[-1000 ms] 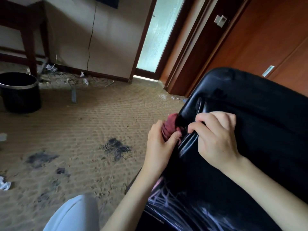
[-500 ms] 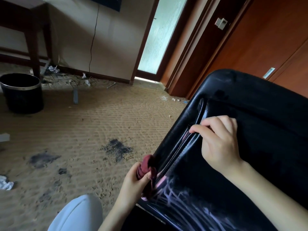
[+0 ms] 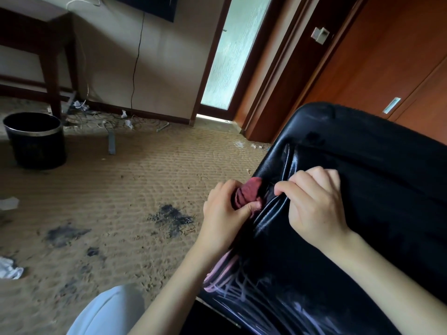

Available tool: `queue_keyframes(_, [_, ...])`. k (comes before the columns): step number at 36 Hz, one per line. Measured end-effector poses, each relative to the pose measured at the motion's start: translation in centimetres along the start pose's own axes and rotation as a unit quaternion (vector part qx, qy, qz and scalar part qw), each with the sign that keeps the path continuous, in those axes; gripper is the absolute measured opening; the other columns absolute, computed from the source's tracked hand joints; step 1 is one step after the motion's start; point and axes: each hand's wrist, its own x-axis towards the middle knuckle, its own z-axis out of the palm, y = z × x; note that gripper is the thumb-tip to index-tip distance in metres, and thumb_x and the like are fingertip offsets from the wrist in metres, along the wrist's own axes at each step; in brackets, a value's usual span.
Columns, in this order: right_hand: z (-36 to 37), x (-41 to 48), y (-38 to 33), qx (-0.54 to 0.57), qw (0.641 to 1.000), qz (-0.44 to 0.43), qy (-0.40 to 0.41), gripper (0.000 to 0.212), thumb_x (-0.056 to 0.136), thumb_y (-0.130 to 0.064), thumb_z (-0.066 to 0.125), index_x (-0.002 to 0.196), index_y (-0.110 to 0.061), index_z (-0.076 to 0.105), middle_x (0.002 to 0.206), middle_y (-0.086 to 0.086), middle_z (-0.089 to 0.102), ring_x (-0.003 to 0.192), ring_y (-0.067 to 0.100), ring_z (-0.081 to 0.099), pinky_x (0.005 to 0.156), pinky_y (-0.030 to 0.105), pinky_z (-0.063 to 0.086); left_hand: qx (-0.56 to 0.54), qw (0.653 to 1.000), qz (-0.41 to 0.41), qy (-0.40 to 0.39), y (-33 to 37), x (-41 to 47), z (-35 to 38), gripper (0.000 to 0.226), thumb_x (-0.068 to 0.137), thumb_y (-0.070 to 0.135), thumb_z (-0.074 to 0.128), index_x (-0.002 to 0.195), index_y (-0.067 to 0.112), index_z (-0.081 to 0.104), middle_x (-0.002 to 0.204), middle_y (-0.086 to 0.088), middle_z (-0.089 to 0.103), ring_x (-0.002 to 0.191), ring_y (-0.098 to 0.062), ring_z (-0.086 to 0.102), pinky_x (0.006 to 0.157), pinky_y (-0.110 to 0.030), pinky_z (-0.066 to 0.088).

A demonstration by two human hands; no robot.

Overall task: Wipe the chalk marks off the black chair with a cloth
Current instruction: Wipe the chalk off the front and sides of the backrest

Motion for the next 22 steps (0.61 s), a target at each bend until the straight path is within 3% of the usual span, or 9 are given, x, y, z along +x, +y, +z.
queue_keyframes(8, [0.2,-0.1,-0.2,0.004,1.000,0.017,-0.004,0.053,0.098,-0.008,0.025,0.072,-0.013,0.071,0.065,0.001,0.056,0.062,0.027,0.049,0.064,0.036,0.031,-0.050,0.998,0.003,0.049,2.4,1.9,1.4,0.043,0.063,0.063,0.059,0.065,0.027,0.035,0.067,0.009,0.039,0.069,-0.017,0.040,0.068,-0.046,0.040])
queue_keyframes(13, [0.1,-0.1,-0.3,0.004,1.000,0.007,-0.003,0.048,0.094,-0.003,0.029,0.074,-0.013,0.071,0.065,0.001,0.057,0.062,0.028,0.051,0.064,0.037,0.032,-0.059,0.998,-0.005,0.019,0.8,1.1,1.2,0.041,0.068,0.065,0.060,0.067,0.032,0.037,0.069,0.009,0.039,0.074,-0.037,0.046,0.069,-0.052,0.041])
queue_keyframes(17, [0.1,-0.1,-0.4,0.008,1.000,0.001,-0.007,0.037,0.082,0.003,0.039,0.076,-0.012,0.072,0.066,0.002,0.057,0.064,0.027,0.049,0.065,0.036,0.031,-0.107,0.992,-0.071,-0.010,-2.3,-2.0,1.2,0.040,0.067,0.074,0.059,0.071,0.036,0.046,0.068,0.008,0.044,0.068,-0.018,0.039,0.069,-0.050,0.039])
queue_keyframes(19, [0.1,0.0,-0.6,0.015,1.000,0.006,-0.008,0.037,0.080,0.004,0.039,0.076,-0.011,0.072,0.067,0.002,0.057,0.067,0.025,0.046,0.066,0.035,0.030,-0.137,0.982,-0.126,-0.026,-4.4,-4.4,0.9,0.049,0.066,0.076,0.061,0.082,0.030,0.055,0.075,0.002,0.056,0.073,-0.022,0.050,0.078,-0.052,0.044])
queue_keyframes(22, [0.0,0.0,-0.8,0.021,1.000,0.013,-0.010,0.037,0.081,0.003,0.038,0.076,-0.011,0.072,0.067,0.002,0.057,0.070,0.023,0.042,0.067,0.034,0.029,-0.155,0.967,-0.198,-0.044,-5.9,-7.4,-0.2,0.046,0.064,0.059,0.067,0.095,0.026,0.062,0.092,-0.006,0.069,0.089,-0.023,0.064,0.089,-0.050,0.049])
